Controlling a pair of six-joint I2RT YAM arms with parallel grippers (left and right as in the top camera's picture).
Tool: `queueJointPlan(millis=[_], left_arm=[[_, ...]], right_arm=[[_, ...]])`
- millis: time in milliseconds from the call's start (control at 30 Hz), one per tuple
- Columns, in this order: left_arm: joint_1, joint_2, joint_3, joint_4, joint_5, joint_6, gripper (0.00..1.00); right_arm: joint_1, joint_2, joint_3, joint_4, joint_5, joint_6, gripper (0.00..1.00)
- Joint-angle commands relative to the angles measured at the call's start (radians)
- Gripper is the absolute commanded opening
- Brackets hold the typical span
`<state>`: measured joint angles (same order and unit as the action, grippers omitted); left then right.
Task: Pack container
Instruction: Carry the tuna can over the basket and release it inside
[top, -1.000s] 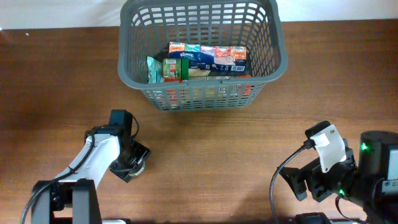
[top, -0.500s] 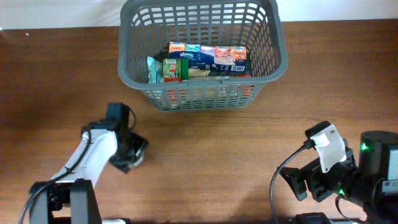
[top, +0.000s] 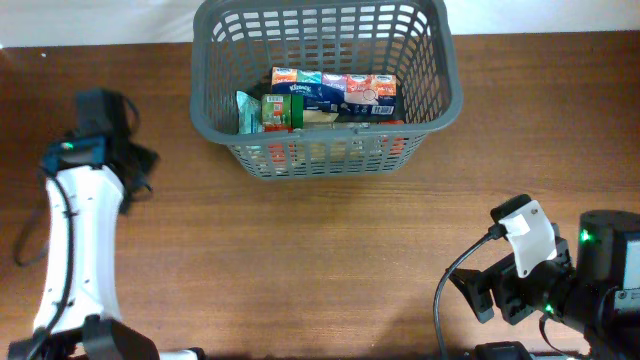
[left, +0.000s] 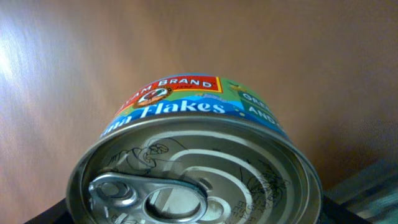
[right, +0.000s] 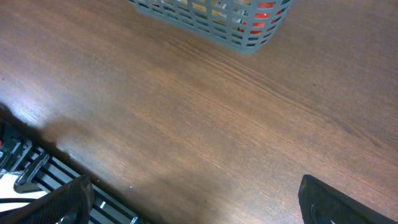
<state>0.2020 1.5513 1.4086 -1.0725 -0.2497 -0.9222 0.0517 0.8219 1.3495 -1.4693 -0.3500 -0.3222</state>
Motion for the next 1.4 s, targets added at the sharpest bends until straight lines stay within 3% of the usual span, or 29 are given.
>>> queueJointPlan(millis=[0,100,333,600,967,1000,1033,1067,1233,1367], left_arm=[[-0.005,-0.014,0.22,0.125,-0.148,0.303,0.02],[-0.047,-0.014,0.346,0.314,-0.026,0.576,0.02],[-0.224,-0.008,0.422,0.539,0.2,0.945,0.02],[-0.412,0.146,0.423,0.502,0.19,1.055,0.02],[-0.423,0.312,0.462,0.541,0.156,1.051,0.03],[-0.423,0.315,0.462,0.548,0.154,1.051,0.13],[-0.422,0.316,0.462,0.559,0.148,1.051,0.51],[-0.423,0.317,0.462,0.571,0.138,1.051,0.99],[-0.433,0.295,0.523,0.556,0.094,1.05,0.99],[-0.452,0.232,0.581,0.437,0.096,1.037,0.99]], right_arm=[[-0.007,-0.001,-0.003,0.0,-0.009,0.002,0.99],[-0.007,-0.001,-0.003,0.0,-0.009,0.002,0.99],[-0.007,-0.001,-0.003,0.0,-0.009,0.002,0.99],[-0.007,-0.001,-0.003,0.0,-0.009,0.002,0.99],[-0.007,-0.001,-0.003,0.0,-0.009,0.002,0.99],[-0.007,-0.001,-0.003,0.0,-0.009,0.002,0.99],[-0.007,-0.001,-0.003,0.0,-0.009,0.002,0.99],[-0.007,-0.001,-0.003,0.0,-0.009,0.002,0.99],[-0.007,-0.001,-0.003,0.0,-0.009,0.002,0.99],[-0.007,-0.001,-0.003,0.0,-0.009,0.002,0.99]])
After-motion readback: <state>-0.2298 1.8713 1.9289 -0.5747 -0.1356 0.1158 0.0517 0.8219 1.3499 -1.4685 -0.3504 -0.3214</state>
